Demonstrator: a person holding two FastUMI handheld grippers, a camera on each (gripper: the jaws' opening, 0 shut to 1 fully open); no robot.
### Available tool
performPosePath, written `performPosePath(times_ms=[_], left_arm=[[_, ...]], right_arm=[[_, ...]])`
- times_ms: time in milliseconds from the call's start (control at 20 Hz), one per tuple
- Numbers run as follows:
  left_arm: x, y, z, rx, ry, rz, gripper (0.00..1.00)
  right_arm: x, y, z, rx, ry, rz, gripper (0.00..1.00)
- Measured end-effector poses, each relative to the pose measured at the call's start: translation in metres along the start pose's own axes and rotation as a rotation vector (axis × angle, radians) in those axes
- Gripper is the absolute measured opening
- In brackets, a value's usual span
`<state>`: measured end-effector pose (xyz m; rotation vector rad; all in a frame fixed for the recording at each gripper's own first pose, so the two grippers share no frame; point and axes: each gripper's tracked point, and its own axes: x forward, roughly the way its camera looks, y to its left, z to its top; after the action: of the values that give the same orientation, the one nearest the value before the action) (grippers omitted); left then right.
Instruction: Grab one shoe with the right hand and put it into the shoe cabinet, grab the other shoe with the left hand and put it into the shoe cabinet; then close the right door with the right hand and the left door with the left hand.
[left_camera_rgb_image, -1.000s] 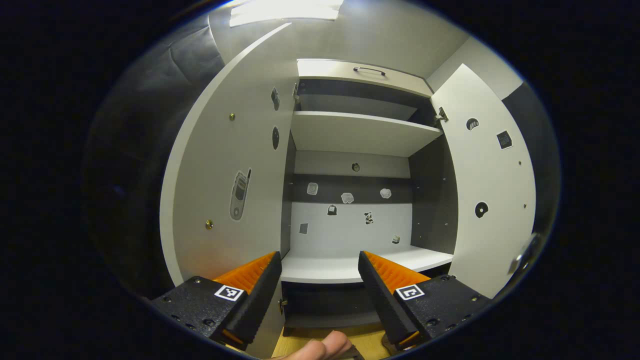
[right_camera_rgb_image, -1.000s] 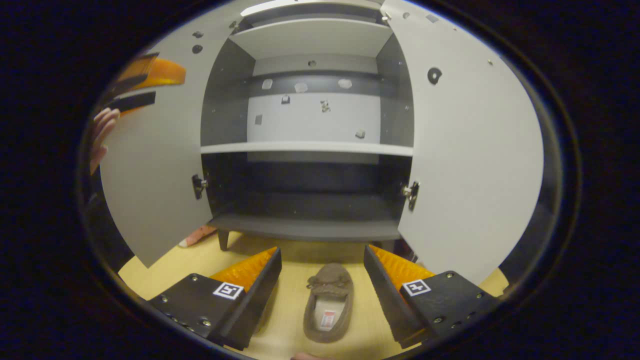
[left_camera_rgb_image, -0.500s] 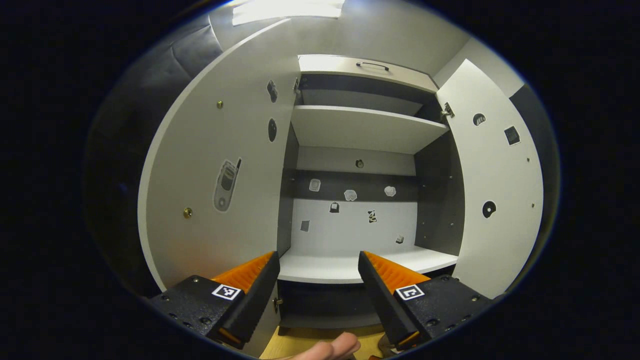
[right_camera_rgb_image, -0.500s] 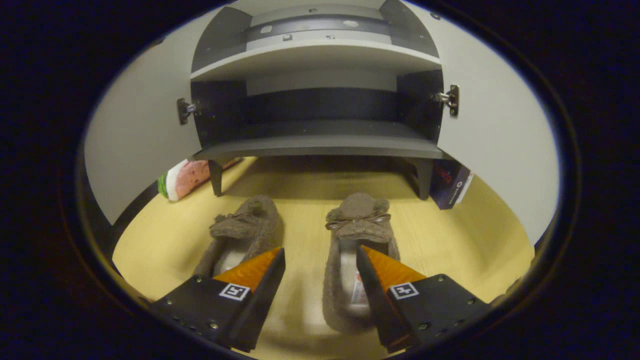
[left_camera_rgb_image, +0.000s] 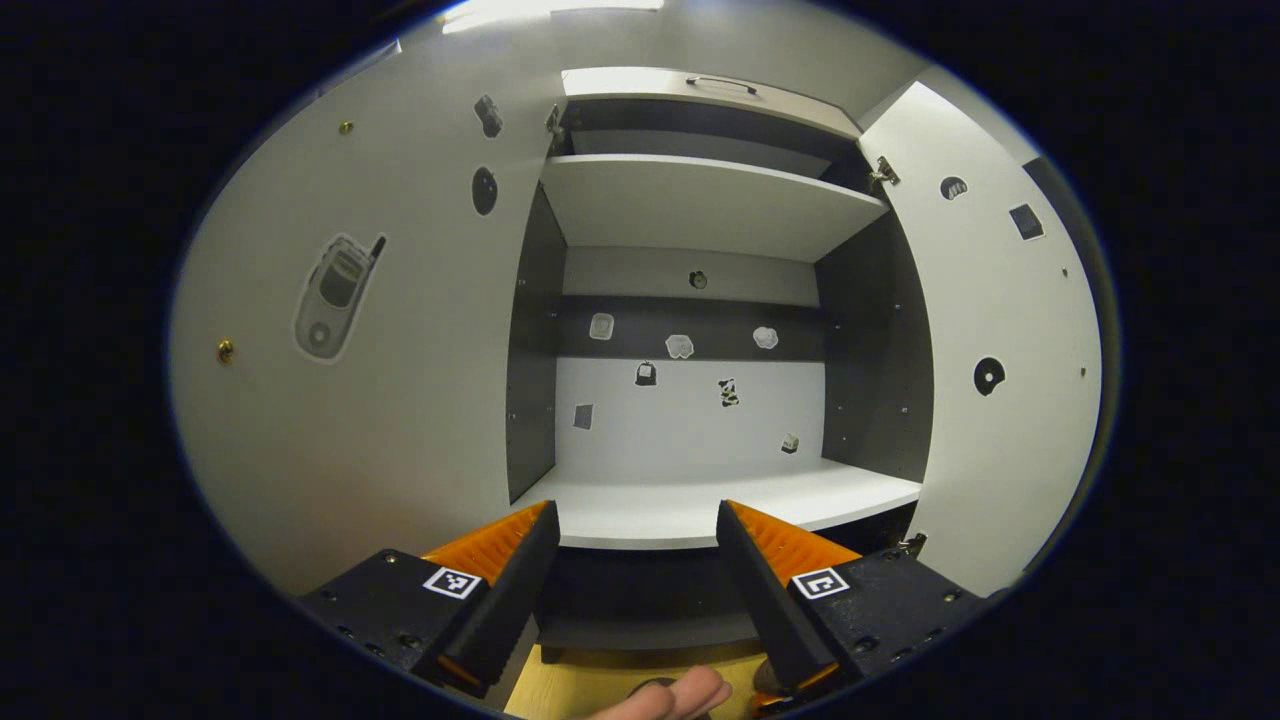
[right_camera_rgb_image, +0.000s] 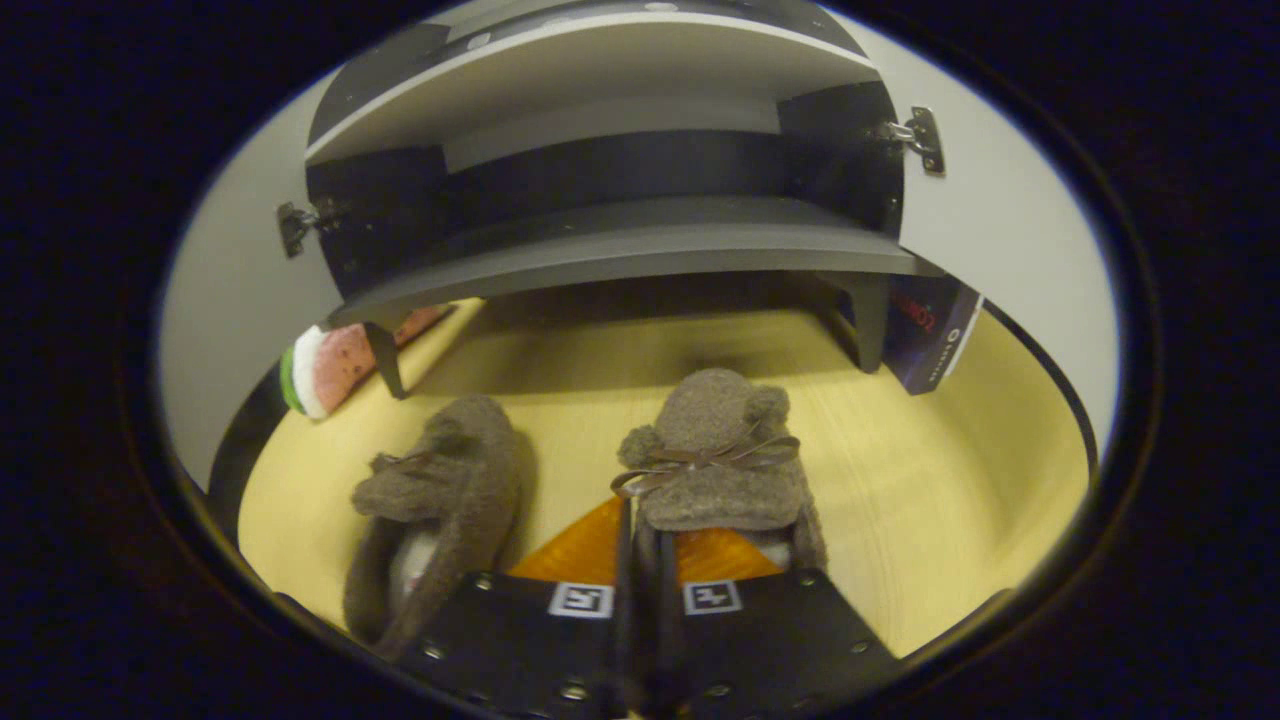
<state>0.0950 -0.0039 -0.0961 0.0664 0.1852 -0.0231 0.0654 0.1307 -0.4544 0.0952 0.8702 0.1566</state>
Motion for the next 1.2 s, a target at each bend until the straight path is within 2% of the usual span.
performPosePath(times_ms=[50,100,150,250,400,550,800,950,1200], left_arm=[[0.003,0.002,-0.002,0.013,0.001,0.006,0.96],[0.006,0.001,-0.004,0.027,0.006,0.012,0.96],[0.008,0.002,-0.006,0.037,0.007,0.015,0.96],[0.012,0.0,-0.009,0.038,0.016,0.009,0.97],[0.015,-0.004,-0.016,0.015,0.042,-0.011,0.96],[0.016,0.0,-0.015,0.026,0.041,-0.009,0.96],[0.01,0.003,-0.008,0.007,0.025,-0.033,0.96],[0.01,0.01,-0.006,0.019,0.017,-0.026,0.96],[0.008,0.006,-0.007,0.019,0.028,-0.053,0.96]], right_arm=[[0.0,0.0,0.004,-0.017,-0.025,0.01,0.09],[0.003,-0.002,0.005,-0.018,-0.034,0.023,0.12],[0.002,0.002,0.003,-0.022,-0.028,0.051,0.02],[-0.006,0.004,0.008,-0.018,-0.042,0.082,0.01],[-0.028,-0.007,0.031,-0.041,-0.099,0.066,0.02],[-0.057,-0.007,0.057,-0.016,-0.139,0.096,0.01],[-0.121,0.003,0.138,-0.003,-0.255,0.174,0.01],[-0.165,0.011,0.194,-0.037,-0.348,0.194,0.01],[-0.216,0.024,0.274,-0.113,-0.405,0.188,0.01]])
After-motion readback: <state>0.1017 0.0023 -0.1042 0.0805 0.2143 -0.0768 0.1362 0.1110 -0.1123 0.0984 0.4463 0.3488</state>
